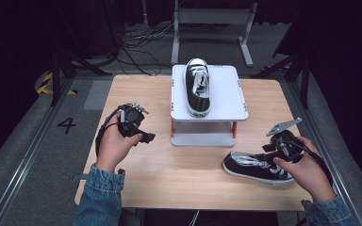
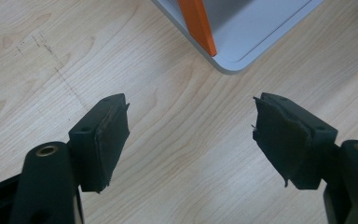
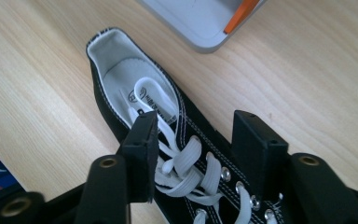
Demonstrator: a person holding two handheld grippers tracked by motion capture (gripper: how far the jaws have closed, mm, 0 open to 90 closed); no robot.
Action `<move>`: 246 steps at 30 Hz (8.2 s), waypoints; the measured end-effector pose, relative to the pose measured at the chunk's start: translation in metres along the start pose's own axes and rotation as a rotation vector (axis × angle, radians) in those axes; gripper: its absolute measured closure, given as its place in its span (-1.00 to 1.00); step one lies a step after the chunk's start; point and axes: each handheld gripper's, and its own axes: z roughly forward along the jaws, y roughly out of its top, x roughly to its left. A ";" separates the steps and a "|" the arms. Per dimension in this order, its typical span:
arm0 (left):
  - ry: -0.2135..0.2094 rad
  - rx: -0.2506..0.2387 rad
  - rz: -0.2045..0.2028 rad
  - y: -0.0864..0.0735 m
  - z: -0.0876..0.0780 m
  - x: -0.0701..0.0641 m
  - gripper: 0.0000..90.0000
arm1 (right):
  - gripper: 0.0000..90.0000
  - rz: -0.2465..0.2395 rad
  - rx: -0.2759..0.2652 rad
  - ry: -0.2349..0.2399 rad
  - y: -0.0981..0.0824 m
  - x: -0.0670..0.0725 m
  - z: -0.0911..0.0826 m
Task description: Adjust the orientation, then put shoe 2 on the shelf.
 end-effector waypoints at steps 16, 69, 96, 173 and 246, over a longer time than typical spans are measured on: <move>-0.011 -0.015 -0.024 -0.004 0.000 0.005 -0.42 | 0.92 -0.127 0.185 0.017 0.020 -0.007 0.035; -0.014 -0.009 -0.017 -0.003 0.001 0.003 -0.42 | 0.97 -0.176 0.037 0.233 0.027 0.019 0.014; -0.018 0.006 -0.021 -0.003 0.004 0.002 -0.42 | -0.25 0.272 0.135 -0.126 -0.016 -0.006 -0.004; 0.041 0.005 -0.157 -0.068 -0.025 0.019 -0.41 | 0.73 -0.414 0.045 -0.285 0.234 -0.044 -0.066; 0.026 0.050 -0.080 -0.059 0.010 0.017 -0.55 | -0.31 0.152 -0.204 -0.161 -0.064 -0.075 0.021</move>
